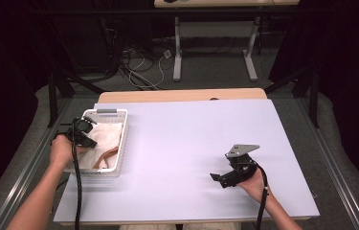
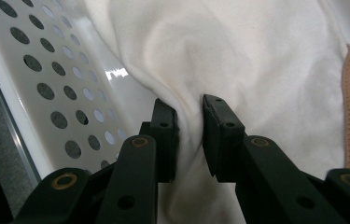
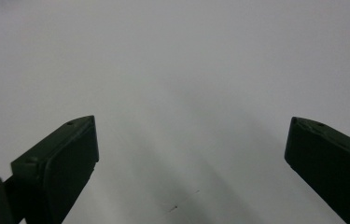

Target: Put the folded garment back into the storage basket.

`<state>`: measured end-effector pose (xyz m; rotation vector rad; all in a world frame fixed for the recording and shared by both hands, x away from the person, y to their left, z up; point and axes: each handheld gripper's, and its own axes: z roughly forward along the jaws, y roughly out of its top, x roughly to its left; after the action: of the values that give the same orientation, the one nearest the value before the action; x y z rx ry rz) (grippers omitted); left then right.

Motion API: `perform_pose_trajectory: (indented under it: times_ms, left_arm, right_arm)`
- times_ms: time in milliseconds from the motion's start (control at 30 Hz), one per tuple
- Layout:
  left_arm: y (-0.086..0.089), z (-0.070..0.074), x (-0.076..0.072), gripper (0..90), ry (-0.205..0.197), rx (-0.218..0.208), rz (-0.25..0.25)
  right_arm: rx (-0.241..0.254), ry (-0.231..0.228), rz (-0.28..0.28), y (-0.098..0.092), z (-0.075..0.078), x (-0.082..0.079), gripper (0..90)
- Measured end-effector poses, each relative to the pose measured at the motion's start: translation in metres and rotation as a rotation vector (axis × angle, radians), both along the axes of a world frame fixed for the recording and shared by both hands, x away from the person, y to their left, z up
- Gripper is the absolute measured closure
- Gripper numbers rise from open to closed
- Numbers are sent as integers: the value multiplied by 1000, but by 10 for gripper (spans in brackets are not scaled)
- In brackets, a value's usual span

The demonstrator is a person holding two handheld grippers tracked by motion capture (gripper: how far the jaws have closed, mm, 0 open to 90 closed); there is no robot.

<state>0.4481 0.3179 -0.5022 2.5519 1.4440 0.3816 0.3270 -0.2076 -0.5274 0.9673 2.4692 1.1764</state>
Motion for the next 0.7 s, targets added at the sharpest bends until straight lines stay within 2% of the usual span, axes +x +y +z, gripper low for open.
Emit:
perform_pose_trajectory:
  times_ms: [200,267,367,433,500,567,700]
  left_arm:
    - [0,-5,2,729,18,21,18]
    - [-1,-8,3,713,16,49,26]
    - [-1,-8,3,633,12,63,46]
    - [-1,-4,1,514,-13,65,56]
    - [0,4,-2,414,-63,43,45]
    - [2,12,-5,341,-82,11,38]
    - [1,23,-12,262,-85,-47,4]
  right_arm:
    - [1,3,4,0,0,0,24]
    - [-1,4,6,1,-1,0,24]
    - [-2,6,11,1,-1,0,24]
    - [-5,2,11,1,0,1,24]
    - [-4,3,11,0,0,1,24]
    - [-3,6,9,0,0,1,24]
    - [-3,13,12,2,0,0,24]
